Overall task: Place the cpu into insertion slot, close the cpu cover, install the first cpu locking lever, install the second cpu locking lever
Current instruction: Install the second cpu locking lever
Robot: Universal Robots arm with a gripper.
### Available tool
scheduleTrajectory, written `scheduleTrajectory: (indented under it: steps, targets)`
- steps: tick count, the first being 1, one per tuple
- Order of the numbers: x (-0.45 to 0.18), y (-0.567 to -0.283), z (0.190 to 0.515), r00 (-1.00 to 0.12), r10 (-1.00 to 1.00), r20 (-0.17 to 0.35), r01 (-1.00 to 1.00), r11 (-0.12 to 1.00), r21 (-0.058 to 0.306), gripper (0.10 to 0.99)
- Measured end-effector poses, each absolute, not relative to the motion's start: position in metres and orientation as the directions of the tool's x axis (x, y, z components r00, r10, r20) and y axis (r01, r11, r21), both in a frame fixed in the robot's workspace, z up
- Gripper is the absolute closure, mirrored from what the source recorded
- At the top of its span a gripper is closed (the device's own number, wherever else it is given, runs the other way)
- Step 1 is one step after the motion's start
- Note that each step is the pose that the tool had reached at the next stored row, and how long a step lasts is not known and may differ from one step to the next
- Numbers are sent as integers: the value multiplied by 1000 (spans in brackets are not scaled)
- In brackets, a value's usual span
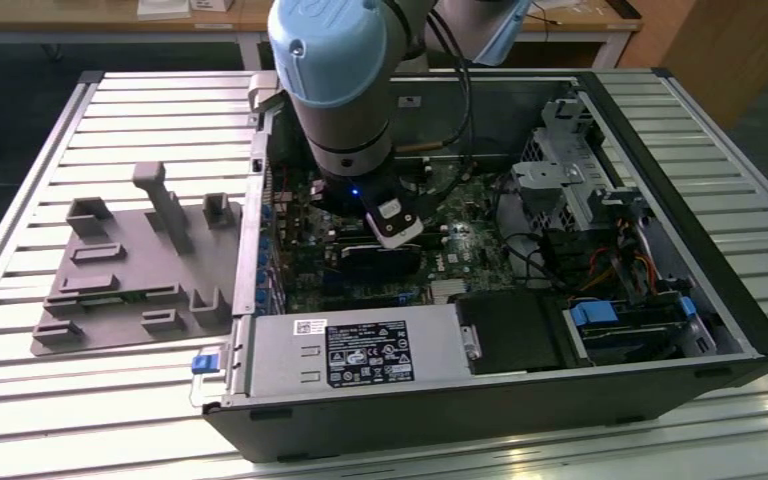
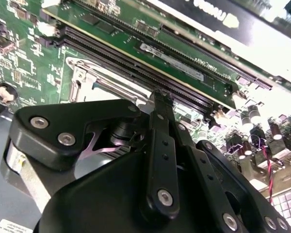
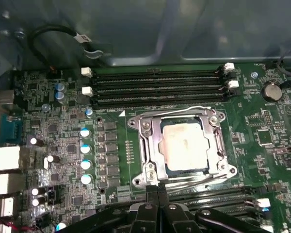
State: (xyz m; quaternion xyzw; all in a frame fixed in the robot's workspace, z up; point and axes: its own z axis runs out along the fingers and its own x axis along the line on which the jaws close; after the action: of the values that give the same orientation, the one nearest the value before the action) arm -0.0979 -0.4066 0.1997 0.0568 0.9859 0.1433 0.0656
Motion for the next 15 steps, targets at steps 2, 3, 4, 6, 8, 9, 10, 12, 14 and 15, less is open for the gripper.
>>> scheduleTrajectory:
  steps: [2,3,4,6,8,9,10,12,14,15]
  targets:
    - [-99,-407,198,-985,132,-112,93,950,299,984]
    - [-99,-407,198,-985,132,-111,93,948,304,984]
    - [-99,-407,197,-985,133,-111,93,946,309,984]
    - [-99,-407,196,-985,134,-109,93,943,321,984]
    - [-99,-407,195,-985,135,-108,93,940,329,984]
    - [-99,-407,194,-985,136,-107,93,939,332,984]
    - [-99,-407,194,-985,136,-107,93,937,335,984]
    - [-99,-406,193,-985,137,-106,93,936,340,984]
    - [-99,-407,192,-985,137,-106,93,934,344,984]
    - [-99,-407,192,-985,137,-106,93,934,344,984]
